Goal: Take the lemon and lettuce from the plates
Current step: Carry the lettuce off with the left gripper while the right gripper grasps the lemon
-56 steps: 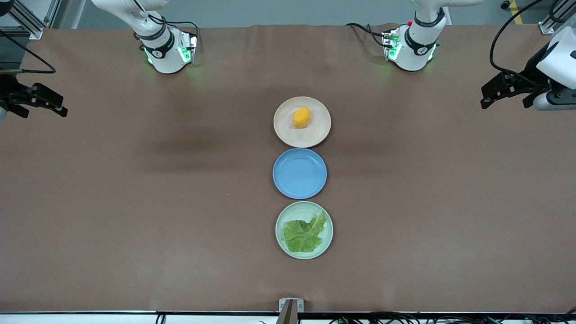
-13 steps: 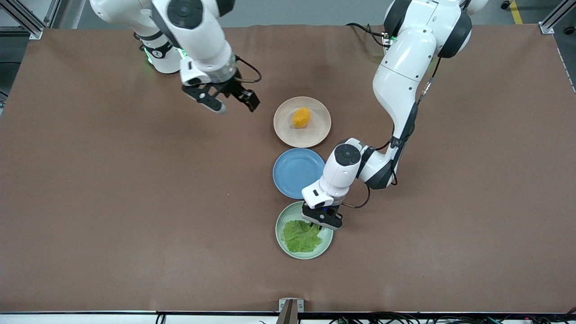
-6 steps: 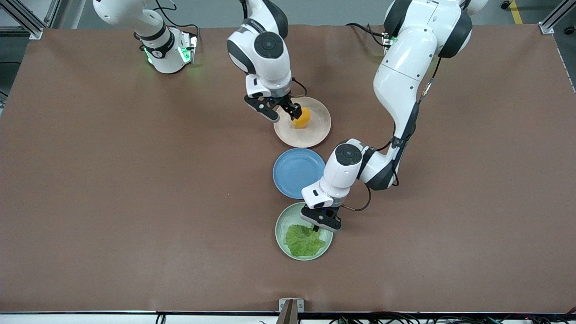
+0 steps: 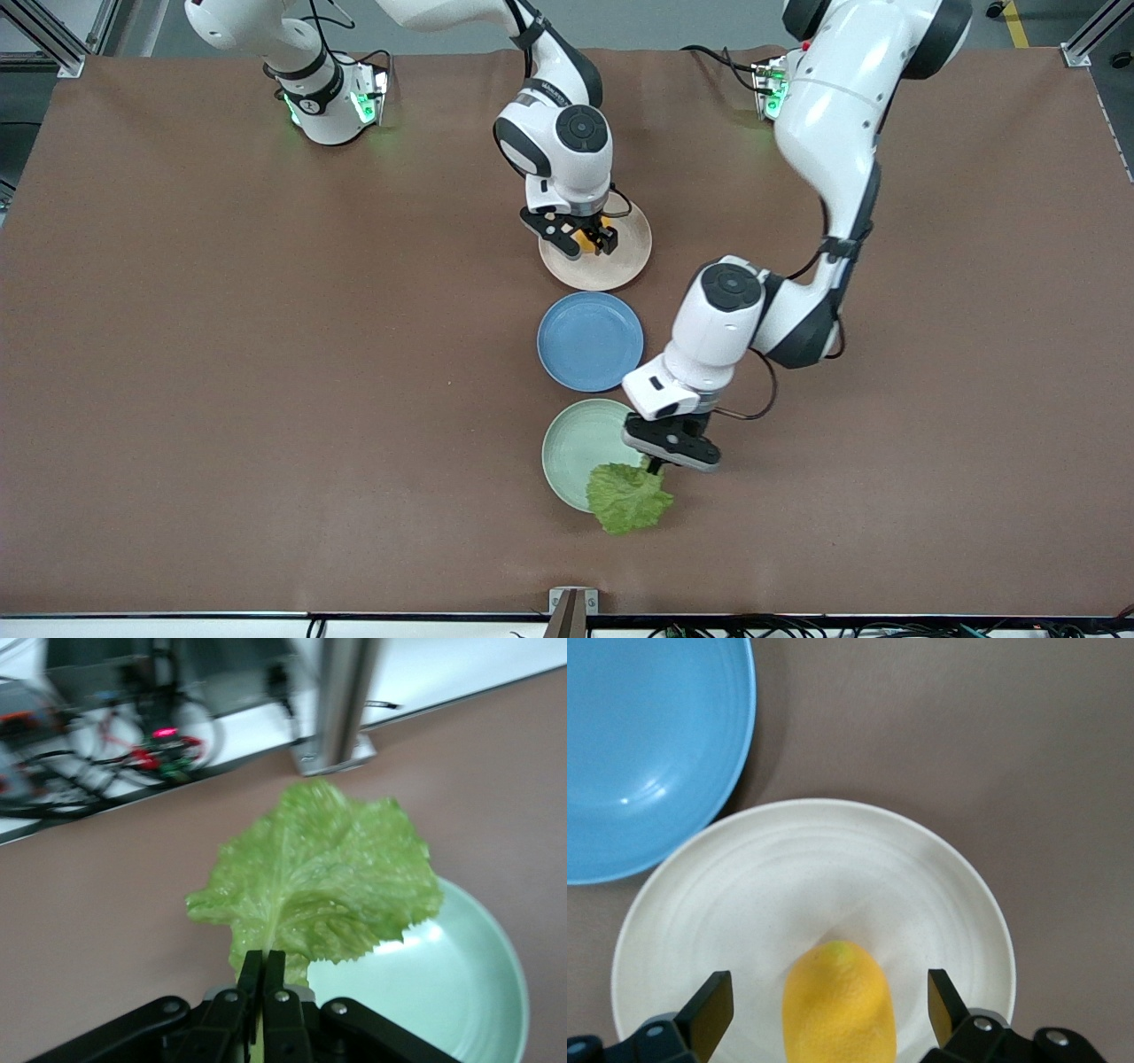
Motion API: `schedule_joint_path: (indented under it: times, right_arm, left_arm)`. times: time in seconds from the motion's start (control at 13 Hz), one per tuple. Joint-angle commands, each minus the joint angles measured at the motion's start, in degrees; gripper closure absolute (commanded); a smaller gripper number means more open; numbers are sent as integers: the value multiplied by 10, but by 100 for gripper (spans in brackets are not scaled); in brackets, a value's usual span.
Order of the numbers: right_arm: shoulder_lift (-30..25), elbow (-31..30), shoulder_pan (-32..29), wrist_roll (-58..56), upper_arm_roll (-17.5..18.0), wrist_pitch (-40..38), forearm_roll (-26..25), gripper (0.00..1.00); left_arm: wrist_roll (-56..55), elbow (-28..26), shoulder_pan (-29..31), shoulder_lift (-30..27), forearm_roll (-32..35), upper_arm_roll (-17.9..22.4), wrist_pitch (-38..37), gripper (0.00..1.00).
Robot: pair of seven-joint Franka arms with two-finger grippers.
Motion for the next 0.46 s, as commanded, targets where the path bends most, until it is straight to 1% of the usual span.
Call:
schedule_joint_path:
  times: [0.0,0.08,0.23,0.38]
  right_arm:
    - [20,8,20,28,-8,23,-12,5]
    - [25,8,23,32,-8,31,-14,5]
    - [28,8,26,32,-7,43,-13,7]
    - [29,6,40,32,-8,47,-15,18]
  left_arm:
    - [9,-141,31,-120,15,-2,-15,100]
    - [11,-187,55,-158,16,-5,-16,100]
    - [31,-252,83,-204,16,-6,-16,100]
    - [58,-307,105,-227,16,-6,-15,100]
